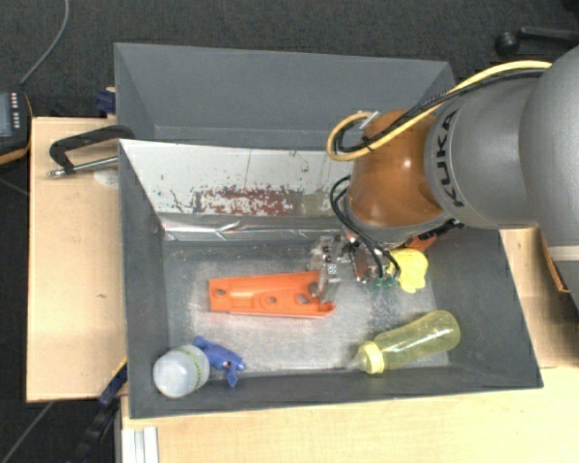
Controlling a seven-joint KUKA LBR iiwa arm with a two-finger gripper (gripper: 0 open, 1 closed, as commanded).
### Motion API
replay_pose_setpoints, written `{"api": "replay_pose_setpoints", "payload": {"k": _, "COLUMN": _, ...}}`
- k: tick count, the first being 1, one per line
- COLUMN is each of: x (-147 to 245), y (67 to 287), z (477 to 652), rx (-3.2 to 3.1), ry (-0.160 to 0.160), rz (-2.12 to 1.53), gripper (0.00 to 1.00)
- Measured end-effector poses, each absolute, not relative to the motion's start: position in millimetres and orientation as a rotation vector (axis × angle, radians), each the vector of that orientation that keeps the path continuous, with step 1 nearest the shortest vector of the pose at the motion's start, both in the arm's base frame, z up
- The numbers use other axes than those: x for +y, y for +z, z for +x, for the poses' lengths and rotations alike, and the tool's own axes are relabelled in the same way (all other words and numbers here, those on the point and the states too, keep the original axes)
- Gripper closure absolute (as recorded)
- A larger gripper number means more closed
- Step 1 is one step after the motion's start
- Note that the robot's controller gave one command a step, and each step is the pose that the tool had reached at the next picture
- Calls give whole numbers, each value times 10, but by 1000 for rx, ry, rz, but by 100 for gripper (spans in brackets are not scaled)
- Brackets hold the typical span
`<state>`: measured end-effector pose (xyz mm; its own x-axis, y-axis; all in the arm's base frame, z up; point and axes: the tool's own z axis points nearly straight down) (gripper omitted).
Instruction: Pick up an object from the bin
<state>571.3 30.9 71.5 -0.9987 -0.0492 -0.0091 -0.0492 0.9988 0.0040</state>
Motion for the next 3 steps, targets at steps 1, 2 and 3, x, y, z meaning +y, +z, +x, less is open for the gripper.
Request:
{"api": "replay_pose_setpoints", "payload": {"k": 1, "x": 330, "y": 907, "z": 5716, "rx": 3130, "ry": 7, "rz": -83, "gripper": 100}}
{"api": "replay_pose_setpoints", "payload": {"k": 2, "x": 295, "y": 1242, "z": 5842, "rx": 3125, "ry": 8, "rz": -109, "gripper": 100}}
{"api": "replay_pose_setpoints", "payload": {"k": 3, "x": 357, "y": 1851, "z": 5907, "rx": 3127, "ry": 7, "rz": -124, "gripper": 100}}
